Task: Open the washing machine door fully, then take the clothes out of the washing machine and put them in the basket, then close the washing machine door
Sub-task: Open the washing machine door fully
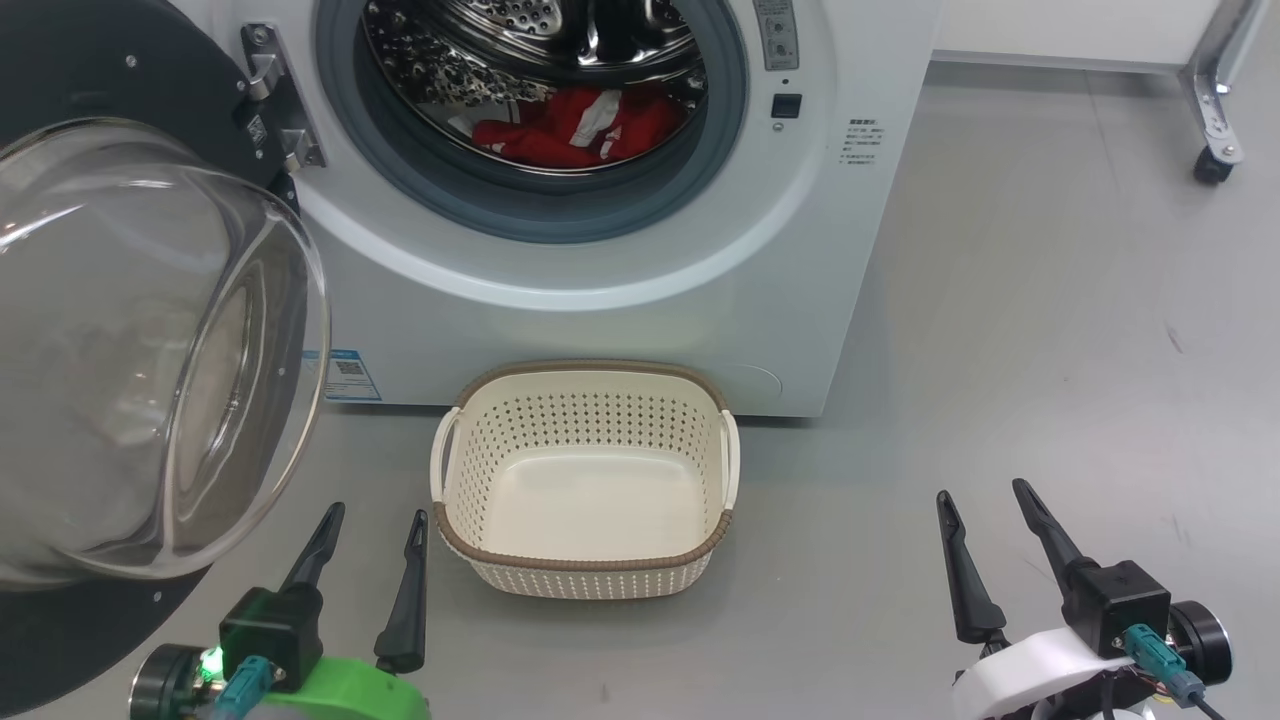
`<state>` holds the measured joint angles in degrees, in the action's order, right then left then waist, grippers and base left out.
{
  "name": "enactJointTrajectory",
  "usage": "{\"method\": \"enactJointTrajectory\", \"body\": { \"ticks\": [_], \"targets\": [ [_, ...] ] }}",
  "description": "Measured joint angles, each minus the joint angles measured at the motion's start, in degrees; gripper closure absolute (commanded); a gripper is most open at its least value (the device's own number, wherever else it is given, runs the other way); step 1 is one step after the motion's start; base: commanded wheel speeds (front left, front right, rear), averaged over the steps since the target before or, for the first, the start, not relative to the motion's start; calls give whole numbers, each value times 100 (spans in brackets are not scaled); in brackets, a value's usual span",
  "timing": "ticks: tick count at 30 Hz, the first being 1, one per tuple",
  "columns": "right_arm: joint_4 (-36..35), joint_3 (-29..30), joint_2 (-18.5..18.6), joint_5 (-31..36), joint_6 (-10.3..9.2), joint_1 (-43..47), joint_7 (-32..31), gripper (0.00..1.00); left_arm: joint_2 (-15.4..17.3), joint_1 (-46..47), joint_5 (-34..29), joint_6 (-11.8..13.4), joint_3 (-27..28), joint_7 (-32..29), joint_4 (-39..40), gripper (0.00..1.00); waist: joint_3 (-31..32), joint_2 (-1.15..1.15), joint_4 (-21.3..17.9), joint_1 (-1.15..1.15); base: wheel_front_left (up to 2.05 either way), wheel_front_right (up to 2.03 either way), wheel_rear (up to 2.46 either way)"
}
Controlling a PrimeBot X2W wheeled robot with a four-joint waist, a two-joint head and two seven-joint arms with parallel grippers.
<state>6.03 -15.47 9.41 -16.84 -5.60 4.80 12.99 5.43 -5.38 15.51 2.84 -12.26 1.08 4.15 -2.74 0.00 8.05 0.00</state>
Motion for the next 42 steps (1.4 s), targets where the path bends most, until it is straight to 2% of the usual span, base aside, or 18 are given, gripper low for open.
{"method": "enactJointTrajectory", "body": {
  "ticks": [10, 21, 42],
  "targets": [
    [-22, 91, 10, 12, -2, 5, 2, 0, -10, -41, -76, 92, 11, -52, -18, 0, -40, 0, -290, 0, 0, 0, 0],
    [-51, 237, 19, 12, -16, 49, 43, 0, -10, -61, -202, 221, 209, -43, -27, 0, -42, 0, -360, 0, 0, 0, 0],
    [-135, 274, 5, 12, -59, 141, 44, 0, -37, -72, -259, 252, 242, 8, -46, 0, -40, 0, -459, 0, 0, 0, 0]
  ]
}}
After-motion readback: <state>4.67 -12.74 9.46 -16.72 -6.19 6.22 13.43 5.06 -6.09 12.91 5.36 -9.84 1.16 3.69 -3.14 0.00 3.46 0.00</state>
